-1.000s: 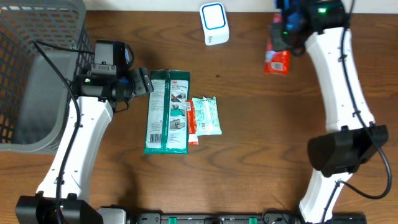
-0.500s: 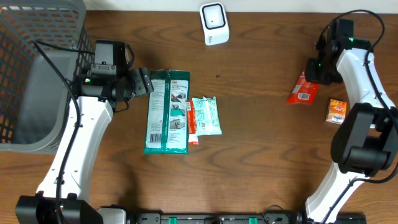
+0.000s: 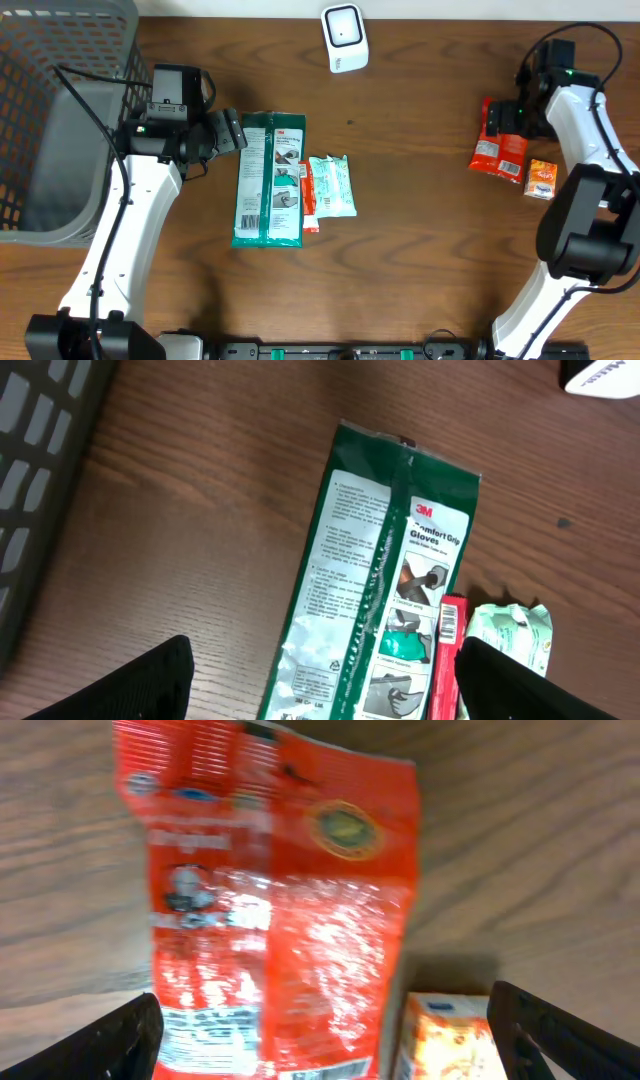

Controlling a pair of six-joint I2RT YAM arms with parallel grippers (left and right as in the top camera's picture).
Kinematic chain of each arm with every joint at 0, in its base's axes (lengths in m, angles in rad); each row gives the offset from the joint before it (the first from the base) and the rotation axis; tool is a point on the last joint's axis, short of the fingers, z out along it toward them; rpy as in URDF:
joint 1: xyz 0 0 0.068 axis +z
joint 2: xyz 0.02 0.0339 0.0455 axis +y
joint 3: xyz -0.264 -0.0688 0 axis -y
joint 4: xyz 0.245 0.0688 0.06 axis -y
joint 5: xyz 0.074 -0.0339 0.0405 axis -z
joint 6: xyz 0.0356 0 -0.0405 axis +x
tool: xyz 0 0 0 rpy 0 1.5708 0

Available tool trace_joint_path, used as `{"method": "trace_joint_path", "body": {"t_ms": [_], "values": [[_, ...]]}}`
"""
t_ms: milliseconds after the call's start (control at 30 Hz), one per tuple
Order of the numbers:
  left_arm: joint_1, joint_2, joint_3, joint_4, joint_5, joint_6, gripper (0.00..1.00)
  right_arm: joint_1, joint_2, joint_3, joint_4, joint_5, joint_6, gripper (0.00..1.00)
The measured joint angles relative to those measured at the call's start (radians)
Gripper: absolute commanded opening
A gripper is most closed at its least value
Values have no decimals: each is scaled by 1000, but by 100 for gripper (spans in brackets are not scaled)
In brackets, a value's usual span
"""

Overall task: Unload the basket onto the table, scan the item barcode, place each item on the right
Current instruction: 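Carry the red bag right and set it beside the orange packet, then move the right gripper left toward the white-green wipes packet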

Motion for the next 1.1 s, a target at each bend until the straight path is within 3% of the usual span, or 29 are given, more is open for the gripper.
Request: {"method": "trace_joint_path", "body": {"t_ms": [133, 367, 467, 500, 600, 767, 1100], "values": [[0, 0, 0, 0, 0, 0, 84, -10, 0, 0, -11, -47, 21, 95], [0, 0, 0, 0, 0, 0, 84, 21, 0, 0, -20, -314, 33, 88], [0, 0, 0, 0, 0, 0, 84, 52, 0, 0, -21, -345, 30, 65], [0, 0, 0, 0, 0, 0, 84, 63, 0, 0, -21, -353, 23, 40], [0, 0, 0, 0, 0, 0, 84, 107, 0, -4, -18, -371, 14, 5], [0, 0, 0, 0, 0, 0, 84, 154, 0, -58, 52, -351, 11, 2], [0, 0, 0, 0, 0, 0, 84, 185, -4, -286, 370, -196, 6, 2]]}}
